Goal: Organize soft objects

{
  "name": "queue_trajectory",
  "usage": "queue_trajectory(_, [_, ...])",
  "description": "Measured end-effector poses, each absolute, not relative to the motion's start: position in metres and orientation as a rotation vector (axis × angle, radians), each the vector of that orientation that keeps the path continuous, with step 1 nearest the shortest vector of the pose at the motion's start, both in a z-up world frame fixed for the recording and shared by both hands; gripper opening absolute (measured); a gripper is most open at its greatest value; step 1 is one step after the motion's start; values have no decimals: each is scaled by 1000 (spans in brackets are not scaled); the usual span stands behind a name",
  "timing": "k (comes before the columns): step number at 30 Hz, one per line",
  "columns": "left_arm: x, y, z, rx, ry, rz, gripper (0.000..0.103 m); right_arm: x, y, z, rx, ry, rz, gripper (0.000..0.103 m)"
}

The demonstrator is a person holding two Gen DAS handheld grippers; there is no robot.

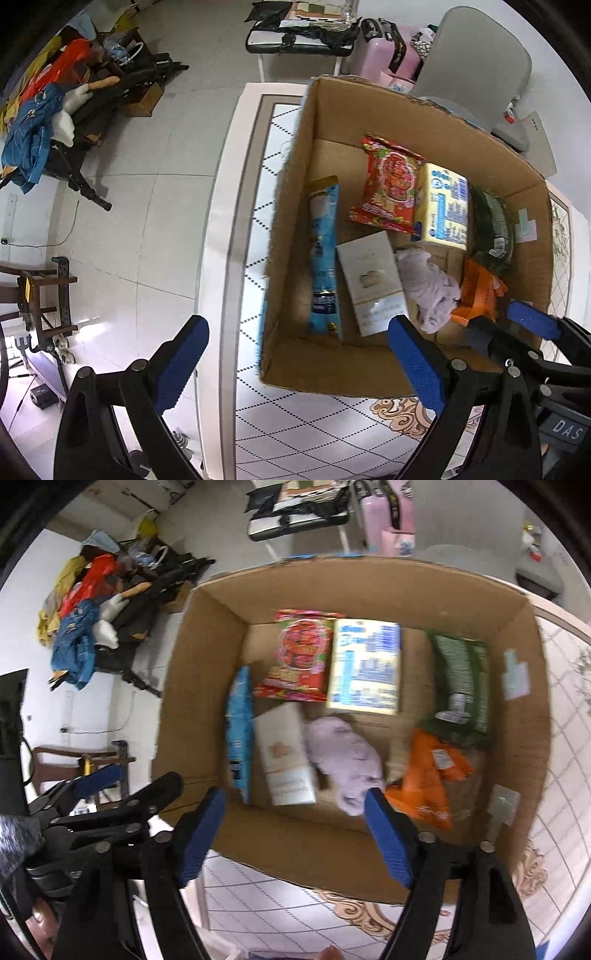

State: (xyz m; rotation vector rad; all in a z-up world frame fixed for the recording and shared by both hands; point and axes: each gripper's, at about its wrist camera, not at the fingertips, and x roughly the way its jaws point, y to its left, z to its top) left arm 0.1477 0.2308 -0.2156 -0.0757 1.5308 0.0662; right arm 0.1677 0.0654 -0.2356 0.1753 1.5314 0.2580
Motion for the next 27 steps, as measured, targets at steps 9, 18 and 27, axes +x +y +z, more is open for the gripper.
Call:
queue_trajectory(9, [141, 193, -194, -46, 1486, -14, 99, 148, -1, -220, 140, 1492, 52, 87])
queue_trajectory(18, [120, 164, -136, -33, 1377, -58, 99, 111, -38, -153, 109, 1362, -50, 94])
queue_trajectory(27, [75, 161, -38, -60, 1208, -29, 100, 44, -48, -38, 107, 1177, -36, 94])
